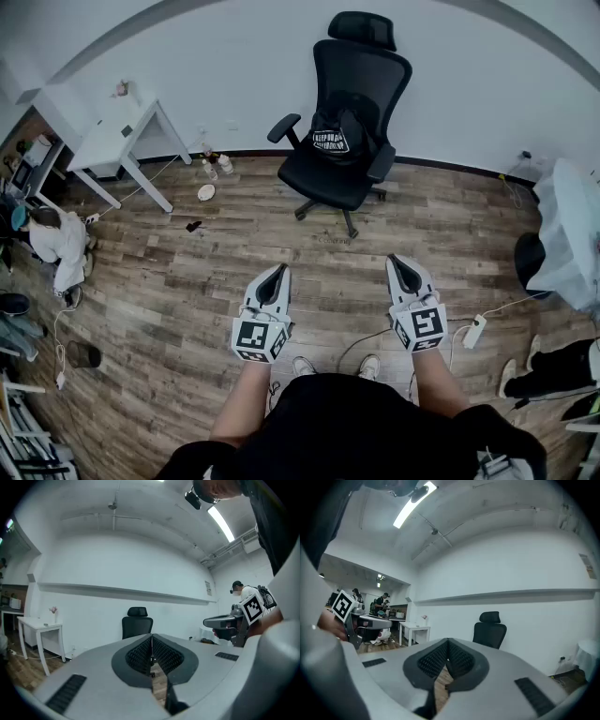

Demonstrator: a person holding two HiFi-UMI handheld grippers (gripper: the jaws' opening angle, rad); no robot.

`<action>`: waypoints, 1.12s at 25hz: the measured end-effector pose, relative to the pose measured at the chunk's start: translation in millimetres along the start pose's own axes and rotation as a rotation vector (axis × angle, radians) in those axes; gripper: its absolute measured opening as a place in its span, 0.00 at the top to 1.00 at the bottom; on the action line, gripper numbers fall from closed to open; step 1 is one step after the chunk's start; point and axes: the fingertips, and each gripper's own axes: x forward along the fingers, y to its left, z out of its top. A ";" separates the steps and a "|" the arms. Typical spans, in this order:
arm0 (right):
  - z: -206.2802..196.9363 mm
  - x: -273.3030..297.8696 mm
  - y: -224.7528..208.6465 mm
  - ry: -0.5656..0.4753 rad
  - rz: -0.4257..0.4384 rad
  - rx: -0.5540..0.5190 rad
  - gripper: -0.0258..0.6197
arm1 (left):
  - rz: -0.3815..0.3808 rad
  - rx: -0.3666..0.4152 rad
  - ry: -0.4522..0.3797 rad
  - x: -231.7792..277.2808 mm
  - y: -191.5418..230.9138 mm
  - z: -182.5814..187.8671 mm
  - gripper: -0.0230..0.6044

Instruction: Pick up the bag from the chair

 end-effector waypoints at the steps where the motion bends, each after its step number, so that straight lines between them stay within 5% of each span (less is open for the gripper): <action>1: -1.5 0.5 0.9 0.002 -0.002 0.003 0.93 | 0.001 0.000 -0.002 -0.9 2.1 -0.9 0.93; 16: -11.3 6.8 41.9 0.057 -0.046 0.027 0.93 | -0.027 -0.109 -0.009 -37.6 39.3 -31.2 0.93; 28: -19.8 36.4 73.2 0.081 -0.060 0.063 0.93 | -0.100 -0.103 0.027 -26.7 66.5 -41.8 0.93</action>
